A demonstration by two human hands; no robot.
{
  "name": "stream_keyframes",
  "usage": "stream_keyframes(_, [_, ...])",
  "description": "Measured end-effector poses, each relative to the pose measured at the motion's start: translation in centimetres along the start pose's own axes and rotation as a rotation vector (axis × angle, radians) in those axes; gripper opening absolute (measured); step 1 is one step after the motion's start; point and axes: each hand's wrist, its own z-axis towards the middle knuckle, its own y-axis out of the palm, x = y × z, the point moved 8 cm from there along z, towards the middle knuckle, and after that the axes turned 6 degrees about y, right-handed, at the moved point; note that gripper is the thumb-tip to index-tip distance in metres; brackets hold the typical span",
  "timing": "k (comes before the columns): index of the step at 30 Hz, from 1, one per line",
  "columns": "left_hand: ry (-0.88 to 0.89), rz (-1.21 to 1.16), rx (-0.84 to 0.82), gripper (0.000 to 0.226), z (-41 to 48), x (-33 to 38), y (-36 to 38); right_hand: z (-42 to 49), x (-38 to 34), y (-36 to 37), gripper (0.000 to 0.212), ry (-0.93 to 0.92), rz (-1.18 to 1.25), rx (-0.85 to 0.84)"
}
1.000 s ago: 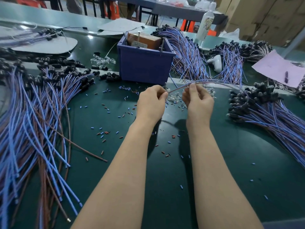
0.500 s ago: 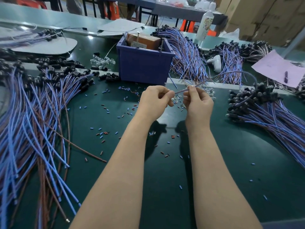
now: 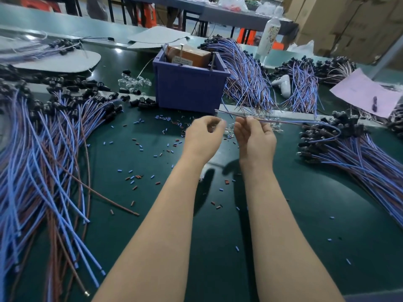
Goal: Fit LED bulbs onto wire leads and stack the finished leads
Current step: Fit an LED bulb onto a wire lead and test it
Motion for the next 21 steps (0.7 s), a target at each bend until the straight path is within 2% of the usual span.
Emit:
stream_keyframes(3, [0.018, -0.217, -0.085, 0.022, -0.3, 0.9, 1.6, -0.4, 0.9, 1.1, 0.016, 0.045, -0.079, -0.081])
stream_keyframes(7, [-0.078, -0.531, 0.021, 0.016, -0.3, 0.3, 1.4, -1.0, 2.6, 1.8, 0.007, 0.161, -0.203, -0.127])
stream_keyframes(10, [-0.112, -0.603, 0.108, 0.016, -0.2, -0.3, 0.7, -1.4, 3.1, 2.4, 0.006, 0.219, -0.145, -0.161])
stream_keyframes(12, [-0.113, -0.653, 0.189, 0.016, -0.1, -0.6, -0.1, -1.3, 2.8, 2.4, 0.014, 0.193, -0.111, -0.150])
stream_keyframes(16, [-0.143, -0.663, 0.383, 0.012, -0.1, -2.0, -2.3, -1.2, 2.1, 2.3, 0.016, 0.142, -0.211, -0.168])
stream_keyframes(21, [-0.214, -0.720, 0.466, 0.014, -0.4, -3.0, -2.7, -1.3, 2.1, 2.3, 0.013, 0.152, -0.278, -0.191])
